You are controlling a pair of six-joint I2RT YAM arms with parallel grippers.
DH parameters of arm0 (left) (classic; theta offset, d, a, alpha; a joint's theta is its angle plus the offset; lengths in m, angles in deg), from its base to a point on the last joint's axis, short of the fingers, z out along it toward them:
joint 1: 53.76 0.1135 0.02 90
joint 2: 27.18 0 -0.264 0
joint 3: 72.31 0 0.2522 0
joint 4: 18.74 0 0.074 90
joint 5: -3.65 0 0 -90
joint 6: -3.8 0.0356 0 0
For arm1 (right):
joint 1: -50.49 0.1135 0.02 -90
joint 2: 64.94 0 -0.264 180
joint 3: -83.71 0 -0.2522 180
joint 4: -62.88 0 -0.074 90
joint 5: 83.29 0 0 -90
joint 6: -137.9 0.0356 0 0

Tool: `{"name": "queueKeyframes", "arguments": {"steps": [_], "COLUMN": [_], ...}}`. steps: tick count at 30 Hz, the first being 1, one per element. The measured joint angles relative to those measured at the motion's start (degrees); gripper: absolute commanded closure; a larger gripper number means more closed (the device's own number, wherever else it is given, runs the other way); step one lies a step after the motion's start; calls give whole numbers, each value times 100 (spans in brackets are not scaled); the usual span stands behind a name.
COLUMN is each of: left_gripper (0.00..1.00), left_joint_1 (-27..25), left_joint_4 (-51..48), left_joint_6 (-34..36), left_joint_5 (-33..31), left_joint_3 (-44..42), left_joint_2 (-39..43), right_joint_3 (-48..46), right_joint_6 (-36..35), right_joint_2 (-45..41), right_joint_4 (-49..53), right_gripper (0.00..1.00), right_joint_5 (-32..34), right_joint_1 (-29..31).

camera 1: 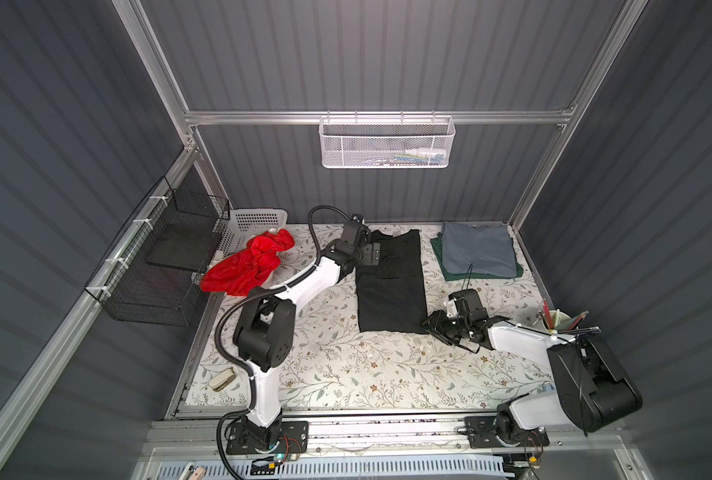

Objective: Fold and stack the t-shirts

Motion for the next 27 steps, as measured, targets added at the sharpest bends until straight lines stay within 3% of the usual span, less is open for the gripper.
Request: {"name": "queueKeyframes", "arguments": {"steps": [2, 3, 9, 14, 27], "left_gripper": [0, 0, 0, 0, 1], "left_joint_1": [0, 0, 0, 0, -11], "left_joint_4": [7, -2, -109, -232, 446], "left_joint_6": [-61, -109, -442, -802, -1873], "left_joint_5": [-140, -184, -175, 190, 1886], "left_joint_3": [-490, -739, -2094, -3104, -4500], "left_joint_2": [459, 693, 2011, 2935, 2990], "right_joint_3": [-4, -15, -46, -57, -52], "right_joint_6": [-48, -37, -61, -48, 363], "right_joint_2": [-181, -278, -638, -739, 7], "right_joint_4": [101, 138, 205, 186, -323], "right_gripper": [2, 1, 1, 1, 3], "right_joint_5": [105, 157, 341, 337, -57], "right_joint_1": [0, 0, 0, 0, 0]}}
